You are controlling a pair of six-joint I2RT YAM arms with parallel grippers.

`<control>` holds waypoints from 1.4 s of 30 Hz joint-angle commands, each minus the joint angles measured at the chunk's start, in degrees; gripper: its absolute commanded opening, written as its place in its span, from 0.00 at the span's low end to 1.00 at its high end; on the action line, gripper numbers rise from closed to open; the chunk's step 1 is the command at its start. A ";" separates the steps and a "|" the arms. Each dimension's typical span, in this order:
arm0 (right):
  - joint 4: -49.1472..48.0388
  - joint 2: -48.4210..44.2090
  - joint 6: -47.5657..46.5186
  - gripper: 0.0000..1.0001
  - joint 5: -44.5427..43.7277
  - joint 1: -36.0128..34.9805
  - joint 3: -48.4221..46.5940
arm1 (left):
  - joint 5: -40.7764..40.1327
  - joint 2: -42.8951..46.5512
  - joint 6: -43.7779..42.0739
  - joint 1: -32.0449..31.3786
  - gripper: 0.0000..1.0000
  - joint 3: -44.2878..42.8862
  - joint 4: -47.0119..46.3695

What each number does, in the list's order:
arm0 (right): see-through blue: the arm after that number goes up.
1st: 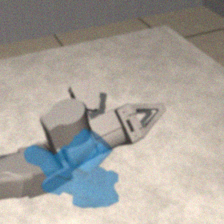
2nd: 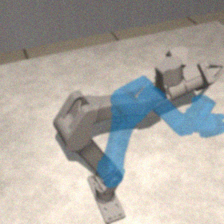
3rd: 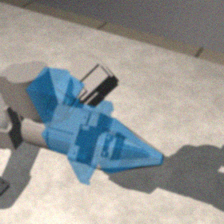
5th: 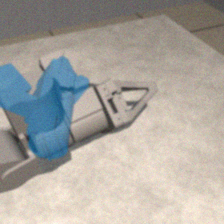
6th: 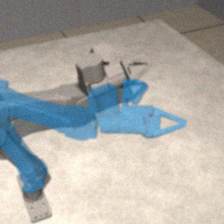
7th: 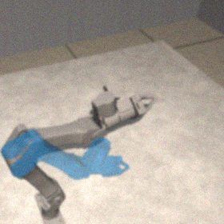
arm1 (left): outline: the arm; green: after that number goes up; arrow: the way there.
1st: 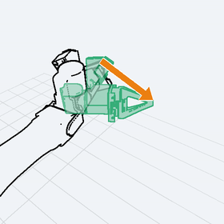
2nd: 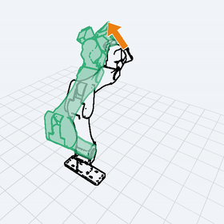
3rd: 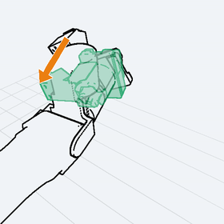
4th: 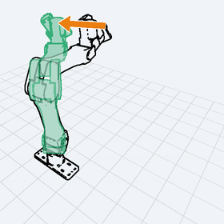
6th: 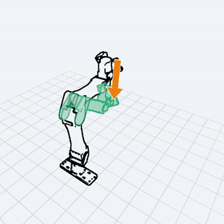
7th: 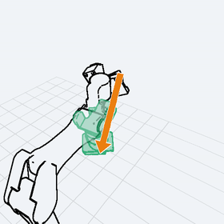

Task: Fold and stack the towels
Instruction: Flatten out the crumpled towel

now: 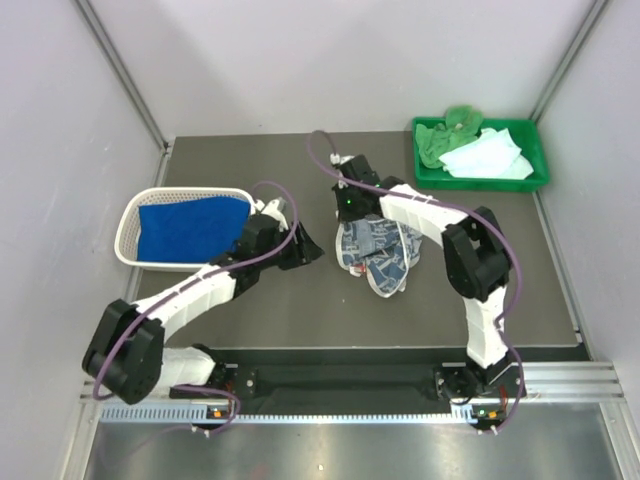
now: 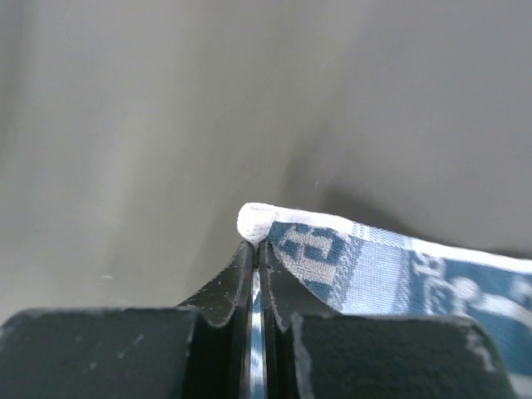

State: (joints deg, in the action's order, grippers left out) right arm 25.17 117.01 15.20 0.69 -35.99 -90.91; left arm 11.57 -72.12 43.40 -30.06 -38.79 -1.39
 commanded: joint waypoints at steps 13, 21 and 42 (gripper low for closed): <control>-4.16 -12.68 5.63 0.00 2.92 2.50 -4.71 | 4.95 -17.96 -6.04 -1.93 0.62 2.14 -39.30; -2.84 -14.88 5.10 0.00 3.00 2.68 -5.33 | 1.61 -16.40 -11.38 -2.02 0.60 1.52 -34.48; -2.76 -20.68 4.49 0.00 3.97 3.47 -2.69 | 4.24 -12.79 -25.64 3.60 0.64 -3.05 -26.31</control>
State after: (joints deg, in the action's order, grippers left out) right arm 23.68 100.57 19.75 3.86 -33.08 -93.41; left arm 14.72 -87.59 20.38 -28.56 -38.94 -28.21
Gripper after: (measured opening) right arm 0.013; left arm 0.638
